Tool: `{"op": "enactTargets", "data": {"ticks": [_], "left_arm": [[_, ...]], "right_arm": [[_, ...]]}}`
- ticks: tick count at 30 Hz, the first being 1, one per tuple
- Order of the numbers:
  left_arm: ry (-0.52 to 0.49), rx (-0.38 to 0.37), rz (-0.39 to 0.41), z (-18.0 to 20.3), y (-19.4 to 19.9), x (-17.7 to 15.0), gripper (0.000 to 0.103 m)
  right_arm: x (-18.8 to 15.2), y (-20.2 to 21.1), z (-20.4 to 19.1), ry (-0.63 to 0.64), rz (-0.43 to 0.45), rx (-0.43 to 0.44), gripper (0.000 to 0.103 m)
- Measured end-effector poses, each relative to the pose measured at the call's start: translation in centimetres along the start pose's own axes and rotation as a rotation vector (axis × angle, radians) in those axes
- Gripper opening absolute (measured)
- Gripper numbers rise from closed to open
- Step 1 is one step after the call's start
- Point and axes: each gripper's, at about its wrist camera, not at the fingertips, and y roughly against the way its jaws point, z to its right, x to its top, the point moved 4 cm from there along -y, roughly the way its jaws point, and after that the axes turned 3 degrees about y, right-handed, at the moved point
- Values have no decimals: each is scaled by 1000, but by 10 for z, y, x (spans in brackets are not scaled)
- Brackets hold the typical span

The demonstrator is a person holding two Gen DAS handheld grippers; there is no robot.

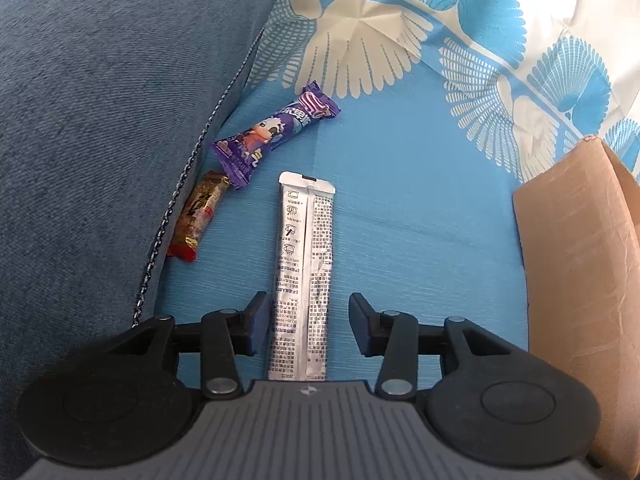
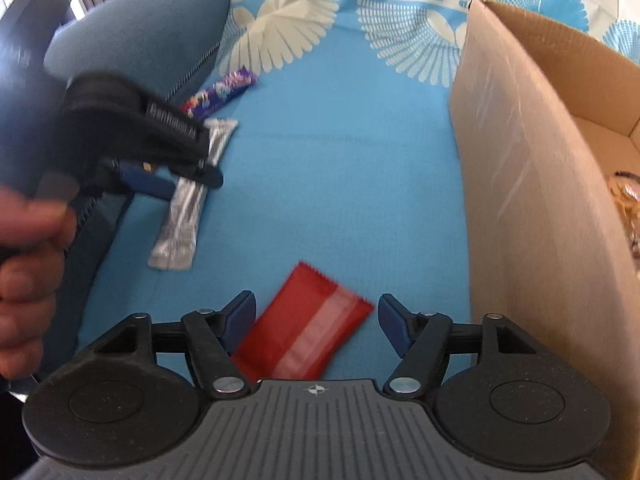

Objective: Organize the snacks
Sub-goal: 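Close the right tool on the red packet while the left holds the silver packet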

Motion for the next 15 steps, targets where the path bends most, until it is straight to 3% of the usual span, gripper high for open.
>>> {"op": "enactTargets", "data": {"ticks": [6,8,11,15], "left_arm": [[-31,16,-9,4,-5,-2,48],[-40,17,-10,4,-6,-2,49],[-52,21,-10,5,-6,-3,50],[-56,23,-10,6,-7,-3,50]], "right_arm": [[-1,-9,-9,57,14,-23,68],[0,-9,-10,83,31,-21,56],[2,-9,-12,131,55,-17,46],[7,-6,-8,146,85,-23,45]]}}
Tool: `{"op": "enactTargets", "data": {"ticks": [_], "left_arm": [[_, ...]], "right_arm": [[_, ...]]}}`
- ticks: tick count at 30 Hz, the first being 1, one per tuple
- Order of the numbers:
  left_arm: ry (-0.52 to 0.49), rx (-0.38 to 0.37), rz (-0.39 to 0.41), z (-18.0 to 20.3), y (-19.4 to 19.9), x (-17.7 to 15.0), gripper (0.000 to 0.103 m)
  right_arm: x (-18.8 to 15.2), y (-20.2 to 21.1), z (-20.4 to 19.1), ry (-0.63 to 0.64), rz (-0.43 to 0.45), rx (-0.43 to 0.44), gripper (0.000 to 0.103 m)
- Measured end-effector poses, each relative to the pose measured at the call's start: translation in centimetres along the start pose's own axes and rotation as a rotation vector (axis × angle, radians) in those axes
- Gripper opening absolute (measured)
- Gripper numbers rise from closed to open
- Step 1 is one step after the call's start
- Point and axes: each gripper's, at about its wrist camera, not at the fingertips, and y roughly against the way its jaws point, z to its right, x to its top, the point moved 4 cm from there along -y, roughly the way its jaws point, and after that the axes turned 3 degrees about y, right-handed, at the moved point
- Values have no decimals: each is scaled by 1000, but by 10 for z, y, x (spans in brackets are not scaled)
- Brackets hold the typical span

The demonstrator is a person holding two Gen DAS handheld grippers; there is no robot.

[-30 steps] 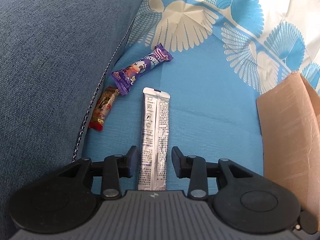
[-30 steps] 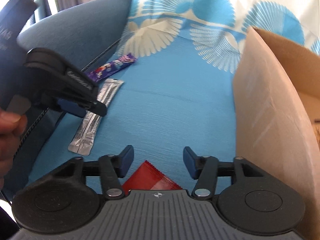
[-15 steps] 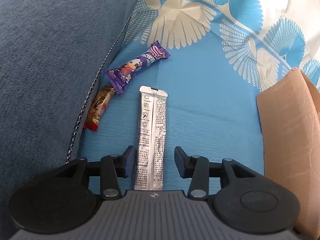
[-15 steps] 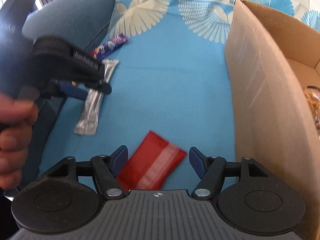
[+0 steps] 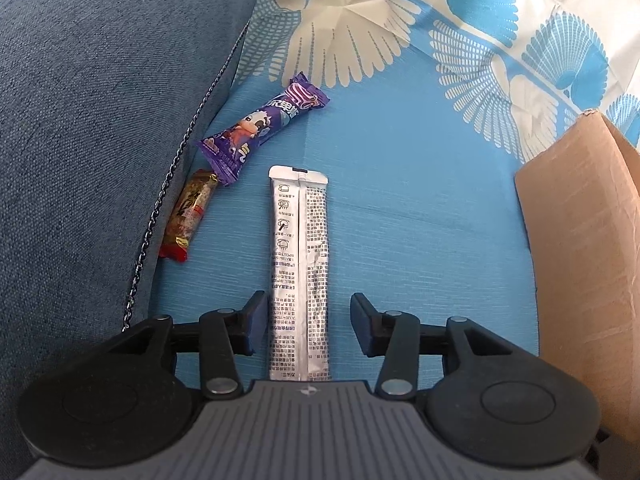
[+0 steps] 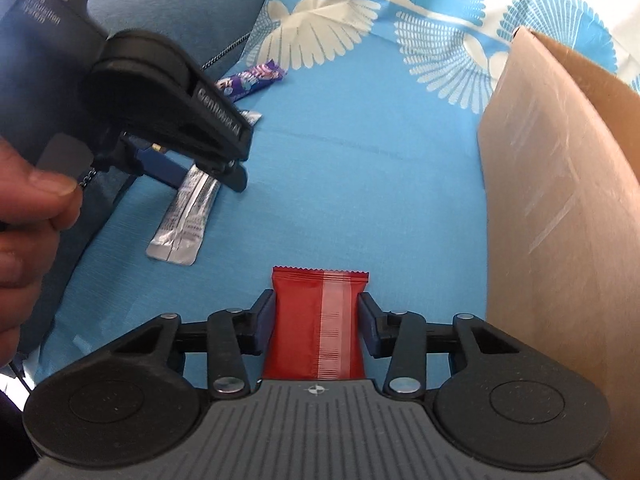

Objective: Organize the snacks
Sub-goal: 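Close the right tool on the red packet while the left holds the silver packet, then lift the silver packet and red packet over the box with both tools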

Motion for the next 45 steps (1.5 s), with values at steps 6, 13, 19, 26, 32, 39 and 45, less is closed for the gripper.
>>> {"op": "enactTargets", "data": {"ticks": [6,13,19,26,32,39,45], "left_arm": [[-16,6,0,0,-1,0,49],[-70,40,10,1,-2,0,32],[-61,38,16,1,-2,2,34],[-101,59,16,4,-4,0,32],[-79,28,75,5,6,2,28],[-49,-17,153,7,28,3,28],[-19,-61,256,11,56,3,28]], "right_arm": [[7,7,3,22,73,7,45],[-1,-3,-2,36,-13,-17,54],[-8,-5,-7,52,-34,-27,56],[-11,-4,-12,66,-15,-6,43],[-5,9,-9,47,60,-4,42],[10,44,2,32,206,-23,42],[25,94,19,19,354,-21,42]]}}
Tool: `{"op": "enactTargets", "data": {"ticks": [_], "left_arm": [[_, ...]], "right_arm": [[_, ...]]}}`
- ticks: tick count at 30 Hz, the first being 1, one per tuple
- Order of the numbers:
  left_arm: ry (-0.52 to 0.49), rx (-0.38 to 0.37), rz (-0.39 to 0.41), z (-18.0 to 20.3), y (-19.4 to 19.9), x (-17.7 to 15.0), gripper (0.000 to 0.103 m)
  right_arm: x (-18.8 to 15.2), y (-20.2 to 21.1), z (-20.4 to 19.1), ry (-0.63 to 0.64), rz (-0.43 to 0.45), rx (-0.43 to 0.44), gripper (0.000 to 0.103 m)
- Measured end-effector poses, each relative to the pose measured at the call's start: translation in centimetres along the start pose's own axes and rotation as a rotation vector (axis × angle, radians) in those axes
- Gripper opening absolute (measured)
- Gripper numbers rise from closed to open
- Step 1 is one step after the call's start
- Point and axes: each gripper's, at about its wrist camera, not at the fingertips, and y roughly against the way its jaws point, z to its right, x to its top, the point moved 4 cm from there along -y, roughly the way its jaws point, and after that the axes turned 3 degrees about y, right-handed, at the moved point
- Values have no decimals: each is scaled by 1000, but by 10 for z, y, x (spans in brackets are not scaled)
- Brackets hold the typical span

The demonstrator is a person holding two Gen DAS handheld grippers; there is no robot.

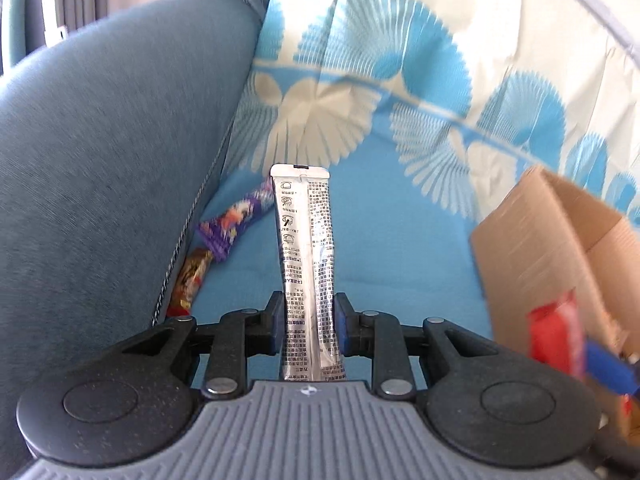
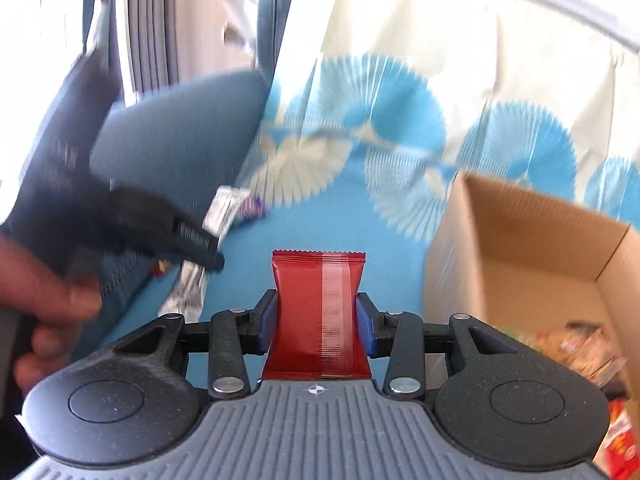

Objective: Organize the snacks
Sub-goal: 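Lift the silver packet and red packet over the box with both tools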

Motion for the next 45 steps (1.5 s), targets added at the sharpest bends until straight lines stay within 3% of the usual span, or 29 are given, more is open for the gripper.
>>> {"op": "enactTargets", "data": {"ticks": [7,12,17,21,30,38,45], "left_arm": [[-4,-42,170,17,48,6,28],[16,-106,268,34,86,1,28],[-1,-159,326,63,110,-6,28],[-42,-187,339,90,116,-10,28],[-85,-287,341,140,109,-14,28],[-127,-398,387,181,110,-20,28],[-155,-448,361,204,100,-27,28]], "right_arm": [[40,72,58,-50,197,-19,42],[37,116,119,-7,287,-100,42],[4,125,181,-113,243,-186,42],[-5,134,200,-139,252,-240,42],[-17,140,220,-139,228,-312,42],[-19,134,221,-135,213,-325,42],[-16,125,214,-102,199,-320,43]]}}
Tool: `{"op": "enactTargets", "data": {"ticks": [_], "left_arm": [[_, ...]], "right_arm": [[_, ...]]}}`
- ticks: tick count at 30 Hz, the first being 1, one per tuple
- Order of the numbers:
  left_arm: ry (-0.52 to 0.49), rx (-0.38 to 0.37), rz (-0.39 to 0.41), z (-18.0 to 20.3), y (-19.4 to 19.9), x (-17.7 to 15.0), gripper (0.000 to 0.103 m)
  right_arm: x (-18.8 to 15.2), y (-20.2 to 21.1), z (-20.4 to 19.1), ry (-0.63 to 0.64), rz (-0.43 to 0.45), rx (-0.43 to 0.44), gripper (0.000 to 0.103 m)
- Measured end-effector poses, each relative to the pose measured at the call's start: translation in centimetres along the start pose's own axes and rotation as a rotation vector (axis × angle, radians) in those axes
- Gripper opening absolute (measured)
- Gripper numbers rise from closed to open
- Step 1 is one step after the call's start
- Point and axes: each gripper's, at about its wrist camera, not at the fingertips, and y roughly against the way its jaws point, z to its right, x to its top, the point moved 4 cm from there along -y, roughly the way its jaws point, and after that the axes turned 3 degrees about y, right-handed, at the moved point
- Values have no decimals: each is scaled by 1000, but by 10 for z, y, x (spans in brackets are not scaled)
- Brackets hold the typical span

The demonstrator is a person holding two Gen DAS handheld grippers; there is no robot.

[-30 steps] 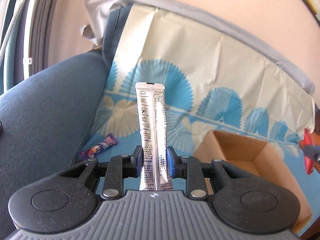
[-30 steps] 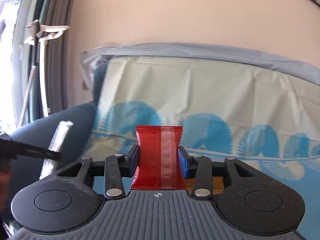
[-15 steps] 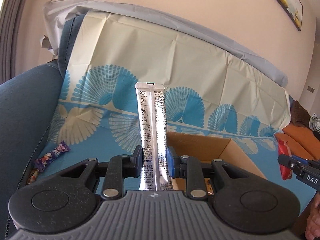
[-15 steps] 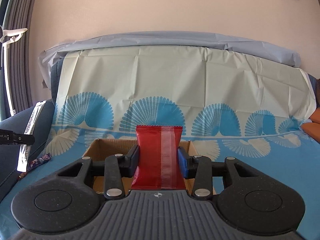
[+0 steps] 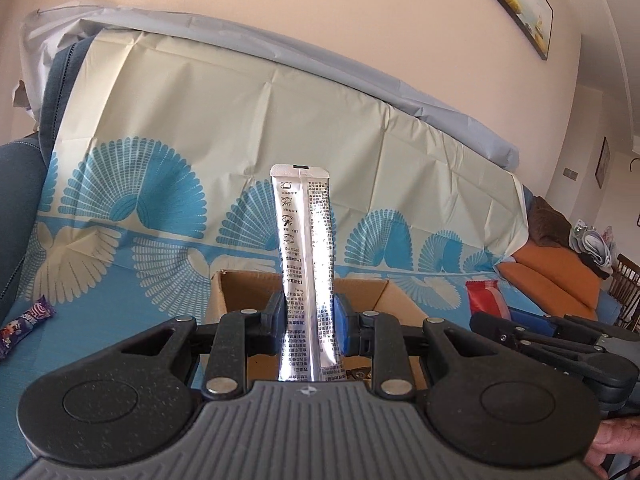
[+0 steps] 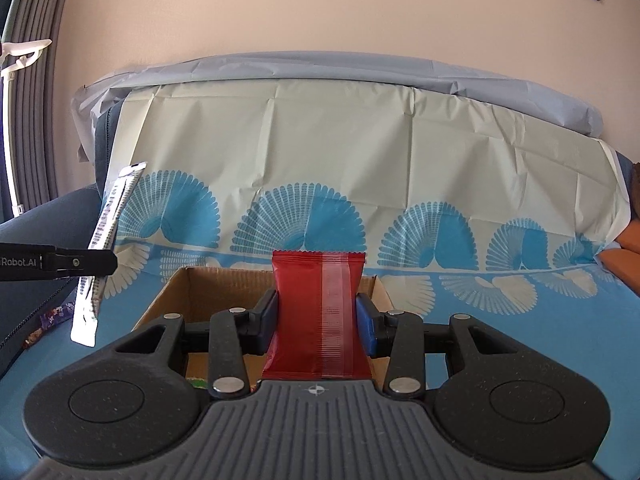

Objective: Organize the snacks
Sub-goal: 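Lift the silver packet and red packet over the box with both tools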

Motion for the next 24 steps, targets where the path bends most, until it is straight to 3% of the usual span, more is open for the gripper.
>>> {"op": "enactTargets", "data": {"ticks": [24], "left_arm": [[-23,-60,-46,23,-21,-15,28]], "right_arm": [[0,-7,-8,27,-13,-1,43]]}}
